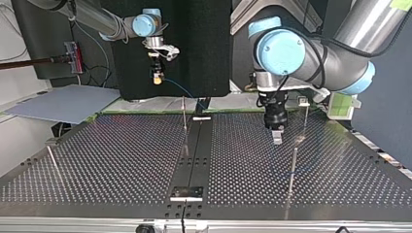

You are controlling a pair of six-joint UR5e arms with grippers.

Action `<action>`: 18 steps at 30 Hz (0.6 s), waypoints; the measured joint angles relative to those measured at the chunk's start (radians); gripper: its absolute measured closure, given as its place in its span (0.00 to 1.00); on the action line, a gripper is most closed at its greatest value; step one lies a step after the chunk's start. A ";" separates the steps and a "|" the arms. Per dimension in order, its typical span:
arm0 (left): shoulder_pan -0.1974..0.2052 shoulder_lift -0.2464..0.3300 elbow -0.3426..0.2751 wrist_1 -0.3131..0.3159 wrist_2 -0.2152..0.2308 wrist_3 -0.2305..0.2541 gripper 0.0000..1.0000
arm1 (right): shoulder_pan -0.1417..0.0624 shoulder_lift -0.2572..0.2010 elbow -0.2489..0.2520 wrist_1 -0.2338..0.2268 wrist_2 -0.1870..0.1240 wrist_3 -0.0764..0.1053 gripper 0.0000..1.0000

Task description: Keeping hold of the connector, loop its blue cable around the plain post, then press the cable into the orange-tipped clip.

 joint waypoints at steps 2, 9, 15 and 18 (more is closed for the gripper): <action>-0.003 0.000 0.000 0.016 0.001 0.017 0.02 | -0.002 0.000 0.000 0.002 0.005 0.000 1.00; -0.031 0.000 -0.001 0.059 0.051 0.037 0.02 | -0.006 0.000 0.000 0.010 0.010 0.002 1.00; -0.036 -0.001 -0.001 0.043 0.106 -0.011 0.02 | -0.006 0.000 0.000 0.010 0.011 0.008 1.00; -0.033 -0.005 -0.001 0.037 0.135 -0.040 0.02 | -0.003 0.000 0.000 0.011 0.011 0.013 1.00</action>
